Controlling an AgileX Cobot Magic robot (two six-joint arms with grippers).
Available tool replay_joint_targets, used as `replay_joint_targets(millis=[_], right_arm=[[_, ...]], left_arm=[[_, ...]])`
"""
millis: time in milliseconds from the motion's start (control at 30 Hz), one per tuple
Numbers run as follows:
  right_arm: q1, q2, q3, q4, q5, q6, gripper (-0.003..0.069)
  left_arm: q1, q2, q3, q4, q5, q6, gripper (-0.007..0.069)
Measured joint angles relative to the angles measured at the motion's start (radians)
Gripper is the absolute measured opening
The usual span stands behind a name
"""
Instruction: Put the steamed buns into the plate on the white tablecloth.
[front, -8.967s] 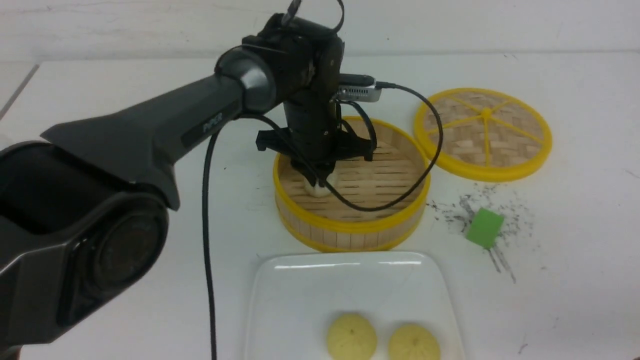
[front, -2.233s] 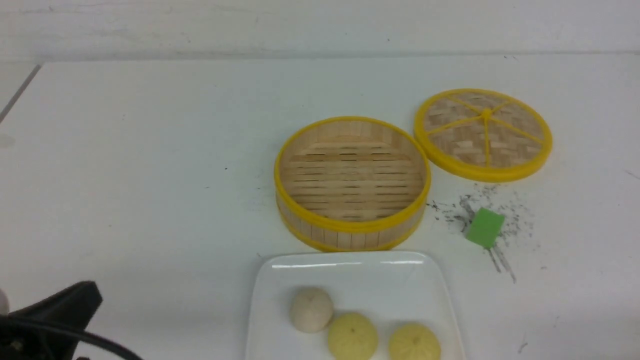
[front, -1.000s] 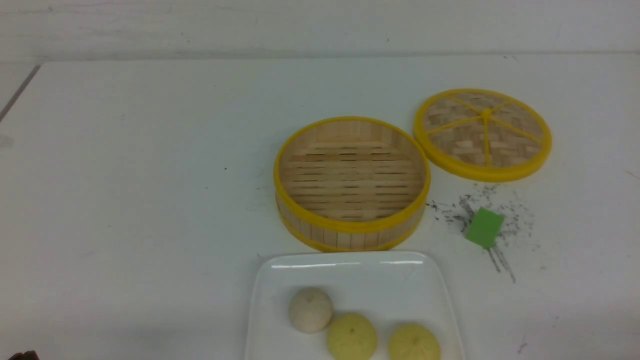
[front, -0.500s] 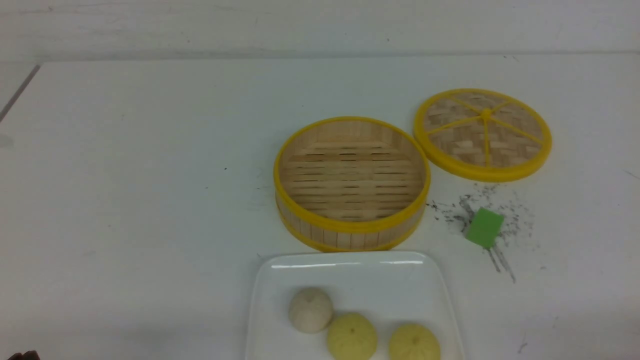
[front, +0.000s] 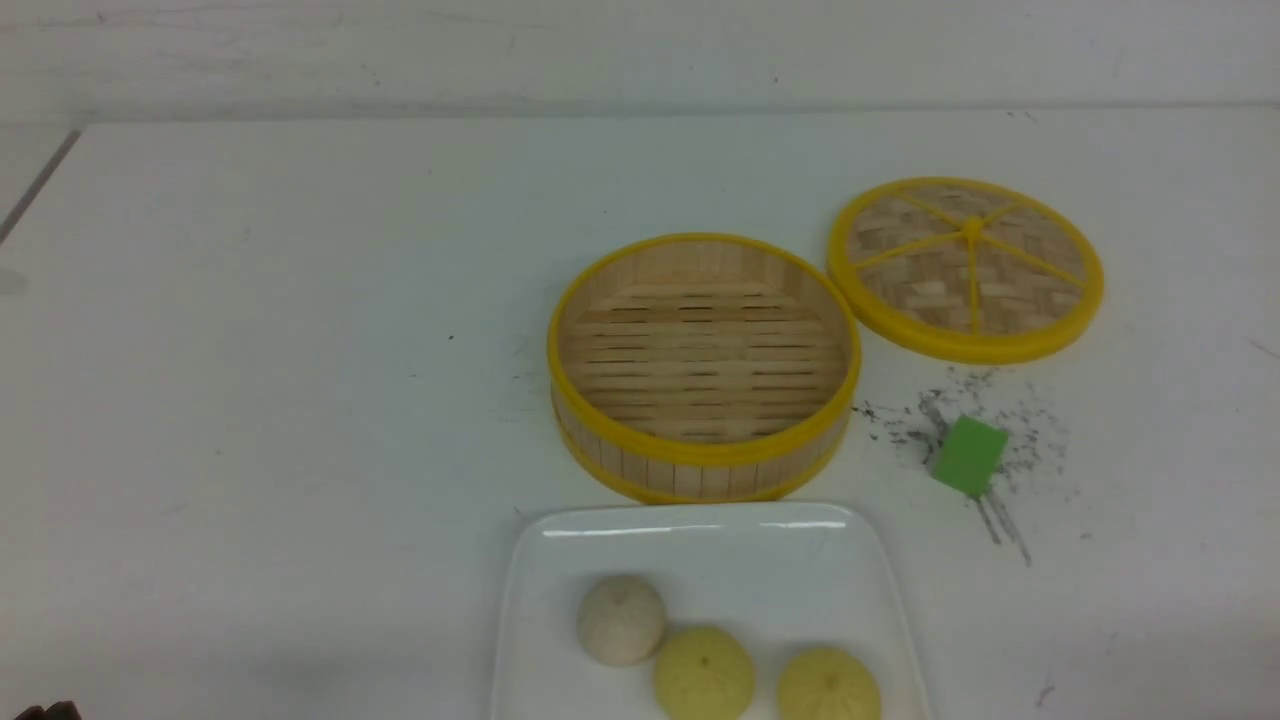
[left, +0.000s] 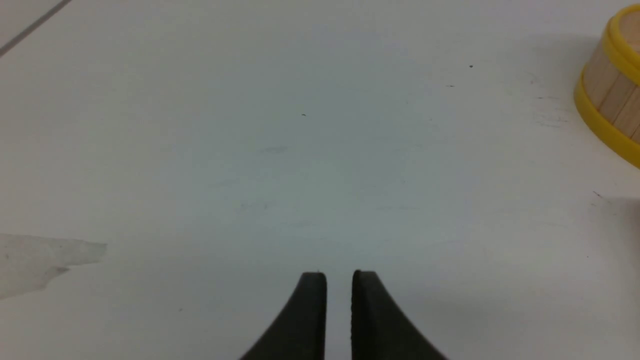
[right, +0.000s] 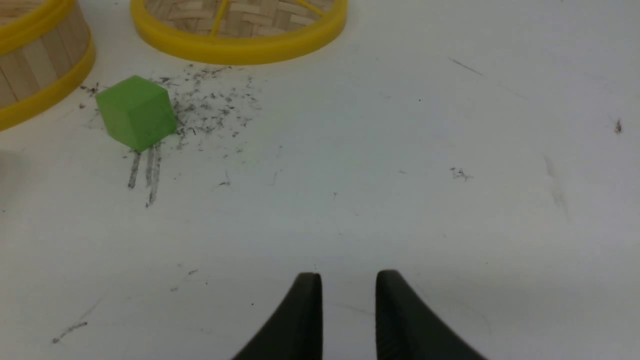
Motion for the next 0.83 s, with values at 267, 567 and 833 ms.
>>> replay_joint_targets(millis=[267, 567, 833], right_arm=[[0.000, 0.000, 0.000, 0.000, 0.000, 0.000, 0.0183], [0.000, 0.000, 0.000, 0.000, 0.000, 0.000, 0.0183], [0.000, 0.000, 0.000, 0.000, 0.000, 0.000, 0.0192]], left_arm=[[0.000, 0.000, 0.000, 0.001, 0.000, 0.000, 0.0126], [0.000, 0.000, 0.000, 0.001, 0.000, 0.000, 0.0132], [0.000, 0.000, 0.000, 0.002, 0.000, 0.000, 0.0141]])
